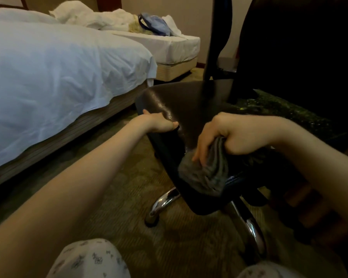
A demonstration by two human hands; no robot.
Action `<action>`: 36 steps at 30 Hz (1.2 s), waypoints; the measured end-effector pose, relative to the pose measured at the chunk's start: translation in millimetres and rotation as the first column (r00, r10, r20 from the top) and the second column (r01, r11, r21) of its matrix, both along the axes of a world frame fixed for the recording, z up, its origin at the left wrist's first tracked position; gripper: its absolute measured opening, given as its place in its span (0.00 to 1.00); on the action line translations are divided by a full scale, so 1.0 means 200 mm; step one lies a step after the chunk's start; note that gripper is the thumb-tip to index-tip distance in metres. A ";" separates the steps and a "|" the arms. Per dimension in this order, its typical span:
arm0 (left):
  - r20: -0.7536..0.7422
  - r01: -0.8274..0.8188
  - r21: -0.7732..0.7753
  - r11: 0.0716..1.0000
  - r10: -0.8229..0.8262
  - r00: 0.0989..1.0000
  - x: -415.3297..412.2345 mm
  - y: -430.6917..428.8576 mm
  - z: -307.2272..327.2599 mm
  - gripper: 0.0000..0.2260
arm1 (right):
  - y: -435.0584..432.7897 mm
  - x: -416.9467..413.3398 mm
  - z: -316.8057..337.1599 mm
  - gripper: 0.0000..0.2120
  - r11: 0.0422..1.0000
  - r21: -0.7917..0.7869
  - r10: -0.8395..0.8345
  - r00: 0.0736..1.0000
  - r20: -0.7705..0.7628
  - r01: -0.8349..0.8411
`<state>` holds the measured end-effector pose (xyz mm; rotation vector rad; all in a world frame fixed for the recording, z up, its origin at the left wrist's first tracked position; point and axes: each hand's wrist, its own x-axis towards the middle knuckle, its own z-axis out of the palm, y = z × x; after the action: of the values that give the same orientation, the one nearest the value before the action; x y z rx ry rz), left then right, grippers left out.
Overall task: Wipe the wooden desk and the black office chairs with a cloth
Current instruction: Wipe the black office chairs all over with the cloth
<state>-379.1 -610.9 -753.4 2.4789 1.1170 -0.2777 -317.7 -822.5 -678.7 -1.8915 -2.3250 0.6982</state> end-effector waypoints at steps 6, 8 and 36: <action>-0.154 0.001 0.153 0.988 0.023 0.988 0.01 -0.05 0.05 0.42 | -0.14 0.04 0.11 0.26 0.963 -0.242 0.084 0.987 -0.137 -0.116; -0.174 0.022 0.168 0.986 0.008 0.985 0.01 -0.08 0.06 0.39 | -0.14 0.07 0.12 0.25 0.995 -0.103 -0.007 0.983 -0.185 -0.012; -0.264 0.117 0.174 0.978 -0.068 0.962 0.09 0.09 0.04 0.25 | 0.05 -0.20 0.14 0.20 0.944 -0.298 0.180 0.978 0.105 -0.141</action>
<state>-360.2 -592.8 -744.7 2.7270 1.1771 -0.5593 -358.5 -812.5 -650.7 -1.9241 -2.6077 1.0119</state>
